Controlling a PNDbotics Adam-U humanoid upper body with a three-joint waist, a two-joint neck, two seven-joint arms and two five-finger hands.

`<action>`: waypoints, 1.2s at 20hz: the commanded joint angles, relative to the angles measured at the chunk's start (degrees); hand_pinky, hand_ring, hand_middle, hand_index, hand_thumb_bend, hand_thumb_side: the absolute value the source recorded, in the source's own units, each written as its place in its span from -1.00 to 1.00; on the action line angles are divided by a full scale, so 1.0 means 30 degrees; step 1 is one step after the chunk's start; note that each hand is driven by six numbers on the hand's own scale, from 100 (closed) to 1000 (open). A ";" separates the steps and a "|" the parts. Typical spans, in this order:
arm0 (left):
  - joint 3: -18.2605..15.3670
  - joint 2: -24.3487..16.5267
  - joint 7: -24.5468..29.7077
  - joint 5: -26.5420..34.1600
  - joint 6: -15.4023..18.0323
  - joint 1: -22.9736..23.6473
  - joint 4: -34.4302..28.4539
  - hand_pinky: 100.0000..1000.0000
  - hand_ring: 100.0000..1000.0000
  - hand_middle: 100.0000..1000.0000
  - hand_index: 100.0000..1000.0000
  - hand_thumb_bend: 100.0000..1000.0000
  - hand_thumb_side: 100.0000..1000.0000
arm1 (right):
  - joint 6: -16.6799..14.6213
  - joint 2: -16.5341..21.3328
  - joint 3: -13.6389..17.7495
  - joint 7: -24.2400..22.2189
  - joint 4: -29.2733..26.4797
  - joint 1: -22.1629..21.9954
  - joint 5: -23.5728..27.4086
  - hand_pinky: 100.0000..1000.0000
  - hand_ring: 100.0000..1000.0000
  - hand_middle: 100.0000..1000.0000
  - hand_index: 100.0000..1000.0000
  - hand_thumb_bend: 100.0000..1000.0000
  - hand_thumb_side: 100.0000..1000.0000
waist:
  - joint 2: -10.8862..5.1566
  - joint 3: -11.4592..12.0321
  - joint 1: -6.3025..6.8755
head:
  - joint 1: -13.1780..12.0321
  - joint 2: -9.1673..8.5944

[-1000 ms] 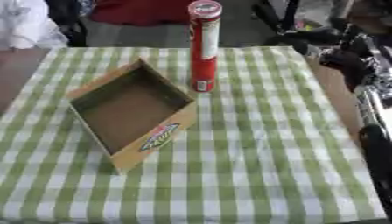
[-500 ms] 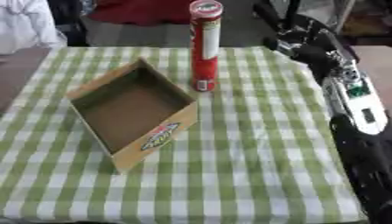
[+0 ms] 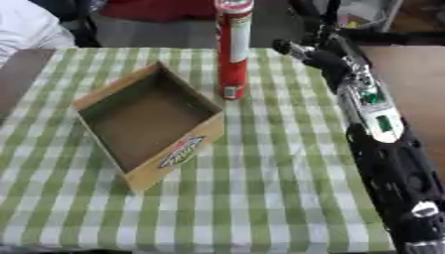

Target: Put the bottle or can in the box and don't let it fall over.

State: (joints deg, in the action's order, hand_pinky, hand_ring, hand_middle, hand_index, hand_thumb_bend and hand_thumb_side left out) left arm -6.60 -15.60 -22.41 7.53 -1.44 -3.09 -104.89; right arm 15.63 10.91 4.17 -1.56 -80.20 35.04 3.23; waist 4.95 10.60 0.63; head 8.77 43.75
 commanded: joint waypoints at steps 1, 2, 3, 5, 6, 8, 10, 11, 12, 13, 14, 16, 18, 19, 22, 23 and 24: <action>-0.0027 -0.0289 0.0088 0.0065 0.0019 -0.0269 -0.0304 0.61 0.91 0.47 0.52 0.16 0.18 | -0.0392 -0.0222 0.0159 -0.0056 0.0413 0.0718 -0.0322 0.86 1.00 1.00 0.90 0.83 -0.53 | -0.0046 0.0039 0.0128 | 0.0033 -0.0194; -0.0025 -0.0272 0.0094 0.0078 0.0017 -0.0284 -0.0305 0.61 0.91 0.47 0.52 0.16 0.18 | -0.0513 -0.0328 0.0219 -0.0024 0.0548 0.0825 -0.0336 0.86 1.00 1.00 0.90 0.85 -0.52 | 0.0027 0.0055 0.0155 | 0.0023 -0.0265; -0.0025 -0.0258 0.0097 0.0090 0.0016 -0.0302 -0.0307 0.61 0.91 0.47 0.52 0.16 0.18 | -0.0624 -0.0429 0.0267 -0.0002 0.0652 0.0925 -0.0337 0.86 1.00 1.00 0.90 0.86 -0.51 | 0.0106 0.0070 0.0182 | 0.0019 -0.0357; -0.0023 -0.0238 0.0100 0.0114 0.0014 -0.0342 -0.0313 0.61 0.91 0.47 0.52 0.16 0.18 | -0.0814 -0.0580 0.0317 -0.0036 0.0805 0.1069 -0.0325 0.86 1.00 1.00 0.90 0.87 -0.50 | 0.0224 0.0089 0.0218 | 0.0020 -0.0509; -0.0023 -0.0235 0.0100 0.0120 0.0013 -0.0351 -0.0315 0.61 0.91 0.47 0.52 0.16 0.18 | -0.0877 -0.0609 0.0330 -0.0056 0.0862 0.1100 -0.0326 0.86 1.00 1.00 0.90 0.87 -0.50 | 0.0246 0.0092 0.0224 | 0.0019 -0.0537; -0.0023 -0.0233 0.0101 0.0127 0.0012 -0.0357 -0.0316 0.61 0.91 0.47 0.52 0.16 0.18 | -0.0957 -0.0629 0.0345 -0.0081 0.0936 0.1127 -0.0331 0.86 1.00 1.00 0.90 0.87 -0.50 | 0.0262 0.0094 0.0229 | 0.0019 -0.0558; -0.0023 -0.0232 0.0102 0.0129 0.0012 -0.0359 -0.0317 0.61 0.91 0.47 0.52 0.16 0.18 | -0.0995 -0.0634 0.0350 -0.0091 0.0971 0.1135 -0.0335 0.86 1.00 1.00 0.90 0.87 -0.50 | 0.0266 0.0095 0.0230 | 0.0019 -0.0563; -0.0023 -0.0232 0.0102 0.0130 0.0012 -0.0359 -0.0317 0.61 0.91 0.47 0.52 0.16 0.18 | -0.1006 -0.0634 0.0352 -0.0094 0.0981 0.1137 -0.0336 0.86 1.00 1.00 0.90 0.87 -0.50 | 0.0266 0.0095 0.0230 | 0.0019 -0.0563; -0.0023 -0.0232 0.0102 0.0130 0.0012 -0.0359 -0.0317 0.61 0.91 0.47 0.52 0.16 0.18 | -0.1013 -0.0635 0.0352 -0.0095 0.0987 0.1138 -0.0337 0.86 1.00 1.00 0.90 0.87 -0.50 | 0.0267 0.0095 0.0230 | 0.0019 -0.0564; -0.0023 -0.0232 0.0102 0.0130 0.0012 -0.0359 -0.0317 0.61 0.91 0.47 0.52 0.16 0.18 | -0.1017 -0.0635 0.0353 -0.0096 0.0992 0.1138 -0.0337 0.86 1.00 1.00 0.90 0.87 -0.50 | 0.0267 0.0095 0.0230 | 0.0019 -0.0564; -0.0008 -0.0216 0.0113 0.0138 0.0009 -0.0375 -0.0317 0.61 0.91 0.47 0.51 0.15 0.18 | -0.1002 -0.0691 0.0329 -0.0108 0.1026 0.1180 -0.0347 0.87 1.00 1.00 0.92 0.82 -0.54 | 0.0324 0.0121 0.0260 | 0.0039 -0.0650; 0.0068 -0.0080 0.0199 0.0203 0.0001 -0.0582 -0.0348 0.61 0.91 0.47 0.51 0.15 0.19 | -0.0812 -0.1138 0.0291 -0.0012 0.1246 0.1730 -0.0626 0.88 1.00 1.00 0.92 0.81 -0.56 | 0.0766 0.0269 0.0373 | 0.0086 -0.1194; 0.0081 -0.0025 0.0259 0.0232 -0.0009 -0.0724 -0.0376 0.61 0.92 0.47 0.51 0.15 0.19 | -0.0670 -0.1375 0.0291 0.0052 0.1418 0.2161 -0.1007 0.88 1.00 1.00 0.92 0.81 -0.55 | 0.0973 0.0330 0.0404 | 0.0106 -0.1444; 0.0080 -0.0012 0.0279 0.0240 -0.0013 -0.0764 -0.0386 0.61 0.92 0.47 0.51 0.15 0.19 | -0.0630 -0.1438 0.0292 0.0040 0.1464 0.2280 -0.1147 0.88 1.00 1.00 0.92 0.81 -0.55 | 0.1026 0.0349 0.0411 | 0.0115 -0.1506; 0.0083 0.0031 0.0325 0.0262 -0.0027 -0.0839 -0.0399 0.61 0.92 0.47 0.51 0.14 0.19 | -0.0551 -0.1596 0.0276 -0.0117 0.1532 0.2558 -0.1389 0.89 1.00 1.00 0.91 0.81 -0.56 | 0.1183 0.0418 0.0428 | 0.0139 -0.1676; 0.0083 0.0047 0.0339 0.0268 -0.0032 -0.0863 -0.0404 0.61 0.92 0.47 0.51 0.14 0.19 | -0.0529 -0.1626 0.0251 -0.0231 0.1540 0.2631 -0.1428 0.89 1.00 1.00 0.91 0.81 -0.55 | 0.1232 0.0443 0.0428 | 0.0154 -0.1724; 0.0081 0.0057 0.0348 0.0271 -0.0035 -0.0879 -0.0408 0.61 0.92 0.47 0.51 0.14 0.19 | -0.0516 -0.1641 0.0248 -0.0323 0.1538 0.2672 -0.1449 0.89 1.00 1.00 0.91 0.81 -0.56 | 0.1260 0.0458 0.0428 | 0.0159 -0.1745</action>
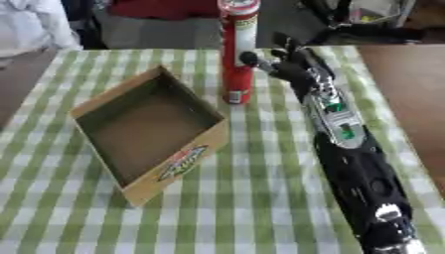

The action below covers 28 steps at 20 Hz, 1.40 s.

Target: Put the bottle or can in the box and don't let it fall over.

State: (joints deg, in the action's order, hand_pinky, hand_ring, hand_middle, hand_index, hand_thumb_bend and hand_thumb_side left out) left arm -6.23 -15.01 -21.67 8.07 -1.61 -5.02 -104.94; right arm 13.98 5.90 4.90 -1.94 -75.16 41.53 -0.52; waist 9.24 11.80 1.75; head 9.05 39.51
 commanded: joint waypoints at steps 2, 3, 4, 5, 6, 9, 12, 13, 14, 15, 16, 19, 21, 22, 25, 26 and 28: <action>-0.0045 -0.0135 0.0118 0.0091 0.0017 -0.0258 -0.0402 0.61 0.92 0.47 0.51 0.14 0.18 | 0.0040 0.0026 0.0005 -0.0322 -0.0179 0.0565 -0.0203 0.89 1.00 1.00 0.91 0.80 -0.56 | -0.0121 0.0082 0.0045 | 0.0057 -0.0328; -0.0046 -0.0139 0.0124 0.0092 0.0013 -0.0270 -0.0404 0.61 0.92 0.47 0.51 0.14 0.19 | 0.0043 0.0031 0.0002 -0.0370 -0.0203 0.0591 -0.0207 0.89 1.00 1.00 0.91 0.80 -0.56 | -0.0099 0.0088 0.0034 | 0.0052 -0.0317; -0.0047 -0.0138 0.0129 0.0095 0.0012 -0.0282 -0.0407 0.61 0.92 0.47 0.51 0.14 0.19 | 0.0047 0.0032 0.0000 -0.0408 -0.0220 0.0621 -0.0208 0.89 1.00 1.00 0.91 0.80 -0.56 | -0.0081 0.0091 0.0022 | 0.0046 -0.0313; -0.0044 -0.0134 0.0135 0.0099 0.0011 -0.0298 -0.0410 0.61 0.92 0.47 0.51 0.14 0.19 | 0.0049 0.0019 0.0004 -0.0424 -0.0238 0.0664 -0.0207 0.89 1.00 1.00 0.91 0.80 -0.56 | -0.0064 0.0091 0.0012 | 0.0039 -0.0321; -0.0038 -0.0128 0.0144 0.0102 0.0010 -0.0311 -0.0413 0.61 0.92 0.47 0.51 0.14 0.19 | 0.0048 0.0001 0.0010 -0.0418 -0.0249 0.0711 -0.0216 0.89 1.00 1.00 0.91 0.81 -0.56 | -0.0051 0.0093 0.0004 | 0.0034 -0.0327; -0.0027 -0.0113 0.0173 0.0107 0.0008 -0.0341 -0.0417 0.61 0.92 0.47 0.51 0.13 0.19 | 0.0002 -0.0055 -0.0005 -0.0403 -0.0217 0.0866 -0.0243 0.89 1.00 1.00 0.91 0.83 -0.54 | -0.0003 0.0112 -0.0001 | 0.0021 -0.0392; -0.0027 -0.0108 0.0183 0.0121 0.0007 -0.0377 -0.0419 0.61 0.92 0.47 0.51 0.13 0.19 | -0.0061 -0.0146 -0.0022 -0.0379 -0.0172 0.1037 -0.0281 0.90 1.00 1.00 0.92 0.88 -0.50 | 0.0077 0.0150 0.0015 | 0.0004 -0.0503; -0.0020 -0.0100 0.0195 0.0125 0.0008 -0.0408 -0.0427 0.62 0.92 0.47 0.51 0.13 0.19 | -0.0076 -0.0195 -0.0030 -0.0372 -0.0147 0.1122 -0.0337 0.90 1.00 1.00 0.92 0.88 -0.49 | 0.0117 0.0176 0.0026 | 0.0004 -0.0568; -0.0017 -0.0089 0.0206 0.0128 0.0009 -0.0438 -0.0435 0.62 0.92 0.47 0.51 0.13 0.19 | -0.0096 -0.0245 -0.0033 -0.0370 -0.0125 0.1204 -0.0390 0.90 1.00 1.00 0.92 0.89 -0.49 | 0.0155 0.0202 0.0037 | -0.0001 -0.0634; -0.0014 -0.0076 0.0216 0.0132 0.0009 -0.0467 -0.0442 0.62 0.92 0.47 0.50 0.13 0.19 | -0.0111 -0.0291 -0.0039 -0.0368 -0.0100 0.1292 -0.0461 0.90 1.00 1.00 0.92 0.89 -0.48 | 0.0196 0.0232 0.0049 | -0.0004 -0.0711; -0.0012 -0.0065 0.0224 0.0134 0.0008 -0.0486 -0.0446 0.62 0.92 0.47 0.50 0.13 0.19 | -0.0139 -0.0346 -0.0024 -0.0365 -0.0098 0.1364 -0.0517 0.90 1.00 1.00 0.92 0.89 -0.48 | 0.0221 0.0252 0.0058 | -0.0008 -0.0764; 0.0000 -0.0035 0.0261 0.0140 0.0009 -0.0554 -0.0464 0.62 0.92 0.47 0.50 0.12 0.19 | -0.0124 -0.0454 -0.0008 -0.0323 0.0071 0.1638 -0.0859 0.90 1.00 1.00 0.91 0.91 -0.46 | 0.0333 0.0345 0.0060 | 0.0037 -0.0954; 0.0004 -0.0015 0.0282 0.0149 0.0011 -0.0601 -0.0478 0.62 0.92 0.47 0.50 0.12 0.19 | -0.0116 -0.0518 0.0029 -0.0280 0.0223 0.1803 -0.1106 0.90 1.00 1.00 0.90 0.92 -0.45 | 0.0411 0.0402 0.0052 | 0.0056 -0.1051; 0.0008 -0.0007 0.0294 0.0154 0.0010 -0.0623 -0.0483 0.62 0.92 0.46 0.50 0.12 0.19 | -0.0116 -0.0541 0.0046 -0.0259 0.0294 0.1871 -0.1217 0.90 1.00 1.00 0.88 0.92 -0.45 | 0.0448 0.0427 0.0050 | 0.0076 -0.1078; 0.0012 0.0023 0.0325 0.0159 0.0003 -0.0683 -0.0501 0.62 0.92 0.46 0.50 0.12 0.19 | -0.0109 -0.0574 0.0080 -0.0207 0.0496 0.2064 -0.1497 0.90 1.00 1.00 0.88 0.93 -0.45 | 0.0556 0.0505 0.0043 | 0.0145 -0.1137; 0.0013 0.0033 0.0332 0.0161 0.0002 -0.0696 -0.0506 0.62 0.92 0.46 0.50 0.12 0.19 | -0.0109 -0.0577 0.0094 -0.0186 0.0539 0.2117 -0.1586 0.90 1.00 1.00 0.88 0.93 -0.45 | 0.0586 0.0527 0.0042 | 0.0151 -0.1154; 0.0019 0.0052 0.0350 0.0162 0.0000 -0.0719 -0.0514 0.62 0.92 0.46 0.50 0.12 0.19 | -0.0090 -0.0572 0.0149 -0.0100 0.0605 0.2234 -0.1758 0.90 1.00 1.00 0.88 0.94 -0.44 | 0.0649 0.0572 0.0037 | 0.0164 -0.1184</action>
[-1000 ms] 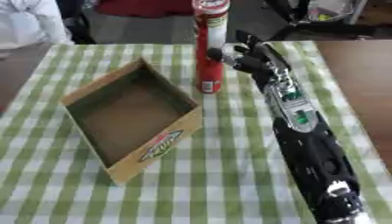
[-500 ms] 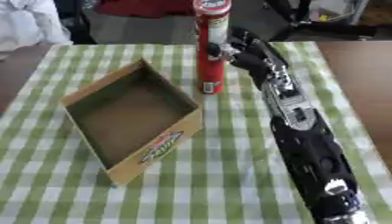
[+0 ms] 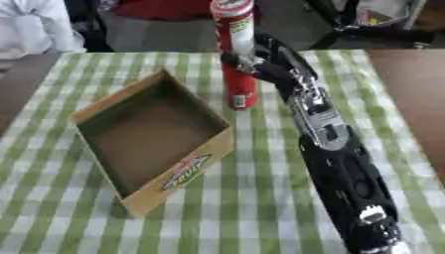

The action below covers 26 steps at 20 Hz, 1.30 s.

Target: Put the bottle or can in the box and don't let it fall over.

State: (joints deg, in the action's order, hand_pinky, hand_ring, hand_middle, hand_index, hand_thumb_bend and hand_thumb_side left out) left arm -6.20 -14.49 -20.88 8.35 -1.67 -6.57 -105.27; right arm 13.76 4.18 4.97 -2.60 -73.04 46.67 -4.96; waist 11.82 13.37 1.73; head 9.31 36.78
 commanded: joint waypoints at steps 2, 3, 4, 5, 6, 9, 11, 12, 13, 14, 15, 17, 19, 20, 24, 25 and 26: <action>0.0016 -0.0101 0.0110 0.0073 0.0025 -0.0227 -0.0416 0.62 0.92 0.46 0.50 0.12 0.19 | -0.0005 0.0028 0.0207 0.0298 -0.0057 0.0635 -0.0532 0.90 1.00 1.00 0.89 0.94 -0.44 | -0.0154 0.0083 0.0038 | 0.0090 -0.0310; 0.0023 -0.0095 0.0129 0.0076 0.0027 -0.0241 -0.0423 0.62 0.92 0.46 0.50 0.12 0.19 | 0.0006 0.0029 0.0265 0.0420 -0.0024 0.0709 -0.0673 0.90 1.00 1.00 0.89 0.94 -0.44 | -0.0124 0.0097 0.0032 | 0.0095 -0.0333; 0.0028 -0.0087 0.0143 0.0081 0.0029 -0.0254 -0.0429 0.62 0.92 0.46 0.50 0.12 0.19 | 0.0015 0.0020 0.0321 0.0550 0.0005 0.0774 -0.0792 0.90 1.00 1.00 0.90 0.95 -0.43 | -0.0101 0.0107 0.0027 | 0.0100 -0.0353; 0.0036 -0.0072 0.0159 0.0095 0.0033 -0.0269 -0.0435 0.62 0.92 0.46 0.50 0.11 0.19 | 0.0011 0.0006 0.0383 0.0706 0.0015 0.0842 -0.0903 0.90 1.00 1.00 0.90 0.95 -0.43 | -0.0071 0.0117 0.0025 | 0.0104 -0.0380; 0.0045 -0.0059 0.0179 0.0105 0.0034 -0.0281 -0.0437 0.62 0.92 0.46 0.50 0.11 0.20 | 0.0007 -0.0013 0.0430 0.0866 0.0025 0.0902 -0.1005 0.90 1.00 1.00 0.90 0.95 -0.43 | -0.0045 0.0128 0.0025 | 0.0107 -0.0398; 0.0054 -0.0036 0.0248 0.0094 0.0030 -0.0286 -0.0436 0.62 0.92 0.46 0.50 0.11 0.20 | -0.0018 -0.0021 0.0475 0.1215 0.0070 0.1066 -0.1262 0.90 1.00 1.00 0.89 0.96 -0.42 | 0.0036 0.0173 0.0030 | 0.0145 -0.0454; 0.0049 -0.0037 0.0284 0.0090 0.0031 -0.0278 -0.0436 0.62 0.92 0.47 0.50 0.11 0.20 | -0.0044 -0.0010 0.0502 0.1374 0.0048 0.1137 -0.1366 0.90 1.00 1.00 0.89 0.98 -0.41 | 0.0074 0.0195 0.0028 | 0.0165 -0.0452; 0.0047 -0.0035 0.0304 0.0088 0.0027 -0.0277 -0.0434 0.62 0.92 0.47 0.50 0.11 0.20 | -0.0044 -0.0011 0.0526 0.1477 0.0019 0.1165 -0.1408 0.90 1.00 1.00 0.89 0.98 -0.41 | 0.0086 0.0201 0.0025 | 0.0170 -0.0451; 0.0049 -0.0033 0.0326 0.0090 0.0027 -0.0284 -0.0437 0.62 0.92 0.47 0.50 0.11 0.20 | -0.0034 -0.0013 0.0544 0.1579 -0.0006 0.1197 -0.1446 0.90 1.00 1.00 0.90 0.98 -0.40 | 0.0097 0.0205 0.0019 | 0.0174 -0.0458; 0.0053 -0.0032 0.0350 0.0090 0.0029 -0.0298 -0.0443 0.62 0.92 0.47 0.50 0.11 0.20 | -0.0010 -0.0018 0.0561 0.1681 -0.0021 0.1243 -0.1482 0.90 1.00 1.00 0.90 0.99 -0.39 | 0.0110 0.0209 0.0013 | 0.0177 -0.0480; 0.0056 -0.0030 0.0373 0.0088 0.0031 -0.0313 -0.0450 0.62 0.92 0.47 0.50 0.10 0.20 | 0.0022 -0.0030 0.0576 0.1768 -0.0019 0.1296 -0.1515 0.90 1.00 1.00 0.90 1.00 -0.39 | 0.0124 0.0213 0.0010 | 0.0184 -0.0513; 0.0063 -0.0020 0.0417 0.0087 0.0033 -0.0330 -0.0455 0.62 0.92 0.47 0.50 0.10 0.20 | 0.0086 -0.0063 0.0611 0.1898 0.0014 0.1403 -0.1584 0.90 1.00 1.00 0.90 1.00 -0.39 | 0.0157 0.0226 0.0016 | 0.0210 -0.0589; 0.0067 -0.0008 0.0465 0.0088 0.0033 -0.0336 -0.0458 0.62 0.92 0.47 0.50 0.10 0.20 | 0.0163 -0.0096 0.0638 0.1974 0.0089 0.1527 -0.1687 0.90 1.00 1.00 0.90 0.99 -0.38 | 0.0206 0.0247 0.0036 | 0.0251 -0.0688; 0.0063 -0.0004 0.0484 0.0090 0.0033 -0.0343 -0.0460 0.62 0.92 0.47 0.50 0.10 0.20 | 0.0202 -0.0115 0.0650 0.1993 0.0129 0.1587 -0.1740 0.90 1.00 1.00 0.90 1.00 -0.38 | 0.0232 0.0256 0.0047 | 0.0270 -0.0729; 0.0069 0.0009 0.0547 0.0107 0.0036 -0.0390 -0.0472 0.62 0.92 0.46 0.50 0.09 0.20 | 0.0422 -0.0194 0.0735 0.2123 0.0326 0.1841 -0.2012 0.89 1.00 1.00 0.88 1.00 -0.37 | 0.0351 0.0283 0.0094 | 0.0340 -0.0873; 0.0074 0.0016 0.0562 0.0112 0.0036 -0.0402 -0.0474 0.62 0.92 0.46 0.50 0.09 0.20 | 0.0474 -0.0212 0.0765 0.2173 0.0386 0.1912 -0.2083 0.89 1.00 1.00 0.86 1.00 -0.38 | 0.0382 0.0292 0.0103 | 0.0354 -0.0920; 0.0078 0.0023 0.0580 0.0118 0.0038 -0.0412 -0.0477 0.62 0.92 0.46 0.50 0.09 0.20 | 0.0517 -0.0229 0.0796 0.2236 0.0447 0.1983 -0.2144 0.89 1.00 1.00 0.86 1.00 -0.38 | 0.0407 0.0301 0.0109 | 0.0368 -0.0957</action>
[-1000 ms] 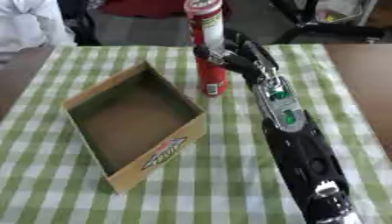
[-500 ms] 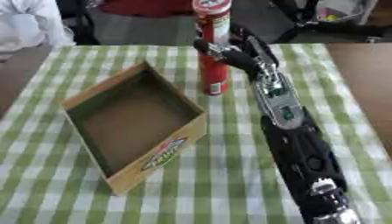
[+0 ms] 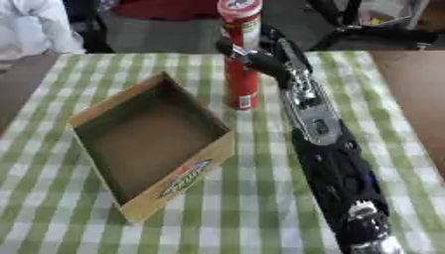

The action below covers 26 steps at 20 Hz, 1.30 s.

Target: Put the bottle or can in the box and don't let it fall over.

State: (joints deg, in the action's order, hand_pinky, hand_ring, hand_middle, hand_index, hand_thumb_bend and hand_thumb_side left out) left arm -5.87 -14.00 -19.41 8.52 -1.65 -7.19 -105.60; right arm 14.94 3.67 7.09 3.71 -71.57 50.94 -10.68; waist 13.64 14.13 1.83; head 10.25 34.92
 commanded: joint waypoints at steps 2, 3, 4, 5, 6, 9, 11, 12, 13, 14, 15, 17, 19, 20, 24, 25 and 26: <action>-0.0028 -0.0125 0.0118 0.0077 0.0033 -0.0213 -0.0370 0.62 0.92 0.46 0.50 0.09 0.20 | 0.0189 -0.0070 0.0136 0.0232 0.0092 0.0710 -0.0348 0.89 1.00 1.00 0.85 1.00 -0.38 | -0.0135 0.0078 0.0080 | 0.0087 -0.0402; -0.0028 -0.0121 0.0131 0.0081 0.0033 -0.0216 -0.0371 0.62 0.93 0.46 0.49 0.09 0.20 | 0.0202 -0.0065 0.0147 0.0260 0.0155 0.0773 -0.0398 0.88 0.99 1.00 0.85 1.00 -0.38 | -0.0109 0.0090 0.0079 | 0.0095 -0.0421; -0.0026 -0.0117 0.0146 0.0083 0.0031 -0.0219 -0.0372 0.62 0.93 0.46 0.49 0.09 0.20 | 0.0206 -0.0058 0.0155 0.0269 0.0213 0.0839 -0.0434 0.88 0.99 1.00 0.85 1.00 -0.38 | -0.0076 0.0105 0.0075 | 0.0102 -0.0430; -0.0026 -0.0114 0.0158 0.0085 0.0030 -0.0225 -0.0373 0.62 0.93 0.46 0.49 0.08 0.20 | 0.0203 -0.0058 0.0160 0.0261 0.0254 0.0890 -0.0451 0.88 0.98 1.00 0.85 1.00 -0.37 | -0.0049 0.0115 0.0070 | 0.0105 -0.0443; -0.0025 -0.0114 0.0170 0.0089 0.0030 -0.0238 -0.0377 0.62 0.93 0.46 0.49 0.08 0.20 | 0.0196 -0.0065 0.0163 0.0243 0.0278 0.0943 -0.0453 0.88 0.98 1.00 0.85 1.00 -0.37 | -0.0020 0.0124 0.0065 | 0.0105 -0.0470; -0.0021 -0.0092 0.0206 0.0097 0.0034 -0.0269 -0.0390 0.62 0.93 0.46 0.49 0.08 0.20 | 0.0221 -0.0094 0.0190 0.0239 0.0317 0.1056 -0.0510 0.88 0.98 1.00 0.86 1.00 -0.36 | 0.0043 0.0151 0.0059 | 0.0129 -0.0530; -0.0022 -0.0082 0.0217 0.0098 0.0031 -0.0255 -0.0388 0.62 0.93 0.45 0.49 0.08 0.20 | 0.0284 -0.0086 0.0239 0.0363 0.0328 0.1107 -0.0648 0.88 0.99 1.00 0.86 1.00 -0.35 | 0.0076 0.0161 0.0052 | 0.0137 -0.0557; -0.0021 -0.0088 0.0222 0.0102 0.0031 -0.0254 -0.0389 0.62 0.93 0.45 0.49 0.08 0.20 | 0.0331 -0.0086 0.0274 0.0438 0.0357 0.1153 -0.0715 0.88 0.99 1.00 0.87 1.00 -0.35 | 0.0098 0.0161 0.0047 | 0.0145 -0.0575; -0.0018 -0.0089 0.0227 0.0109 0.0033 -0.0266 -0.0394 0.62 0.93 0.45 0.49 0.08 0.20 | 0.0368 -0.0093 0.0307 0.0503 0.0401 0.1214 -0.0769 0.88 0.99 1.00 0.87 1.00 -0.35 | 0.0120 0.0165 0.0042 | 0.0155 -0.0608; -0.0016 -0.0084 0.0233 0.0116 0.0039 -0.0290 -0.0405 0.62 0.93 0.45 0.49 0.08 0.20 | 0.0392 -0.0103 0.0331 0.0562 0.0460 0.1293 -0.0824 0.88 0.99 1.00 0.87 1.00 -0.35 | 0.0151 0.0177 0.0041 | 0.0167 -0.0667; -0.0014 -0.0077 0.0238 0.0121 0.0042 -0.0311 -0.0413 0.62 0.93 0.45 0.49 0.08 0.20 | 0.0400 -0.0111 0.0345 0.0609 0.0522 0.1369 -0.0880 0.88 0.99 1.00 0.87 1.00 -0.35 | 0.0182 0.0190 0.0044 | 0.0177 -0.0726; -0.0012 -0.0067 0.0252 0.0124 0.0044 -0.0341 -0.0426 0.62 0.93 0.45 0.49 0.08 0.20 | 0.0388 -0.0119 0.0376 0.0701 0.0642 0.1510 -0.0981 0.88 0.98 1.00 0.87 1.00 -0.36 | 0.0252 0.0227 0.0054 | 0.0197 -0.0835; -0.0021 -0.0064 0.0252 0.0123 0.0041 -0.0361 -0.0432 0.62 0.93 0.44 0.49 0.07 0.20 | 0.0358 -0.0094 0.0418 0.0864 0.0737 0.1656 -0.1137 0.88 0.98 1.00 0.87 1.00 -0.36 | 0.0341 0.0275 0.0058 | 0.0248 -0.0953; -0.0024 -0.0063 0.0251 0.0125 0.0038 -0.0366 -0.0433 0.62 0.93 0.44 0.49 0.07 0.20 | 0.0346 -0.0071 0.0436 0.0960 0.0784 0.1720 -0.1239 0.88 0.98 1.00 0.87 1.00 -0.36 | 0.0386 0.0299 0.0056 | 0.0279 -0.0982; -0.0019 -0.0063 0.0273 0.0131 0.0035 -0.0401 -0.0450 0.62 0.93 0.44 0.49 0.06 0.20 | 0.0370 0.0000 0.0455 0.1228 0.0944 0.1944 -0.1587 0.86 0.95 1.00 0.88 1.00 -0.38 | 0.0505 0.0339 0.0032 | 0.0317 -0.0980; -0.0016 -0.0058 0.0279 0.0148 0.0042 -0.0411 -0.0458 0.62 0.93 0.44 0.49 0.06 0.20 | 0.0383 0.0010 0.0449 0.1226 0.0968 0.1984 -0.1648 0.86 0.95 1.00 0.87 0.99 -0.39 | 0.0521 0.0341 0.0026 | 0.0323 -0.0973; -0.0012 -0.0059 0.0287 0.0159 0.0044 -0.0417 -0.0459 0.62 0.93 0.44 0.49 0.06 0.20 | 0.0407 0.0009 0.0450 0.1208 0.0990 0.2033 -0.1687 0.86 0.94 1.00 0.87 0.98 -0.40 | 0.0547 0.0343 0.0016 | 0.0324 -0.0976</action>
State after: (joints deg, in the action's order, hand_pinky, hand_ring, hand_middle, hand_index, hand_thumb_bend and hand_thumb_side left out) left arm -5.85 -13.52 -18.76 8.63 -1.56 -7.99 -105.93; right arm 16.17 3.25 8.43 7.12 -68.29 55.56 -15.18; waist 16.04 14.97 1.73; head 11.07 32.62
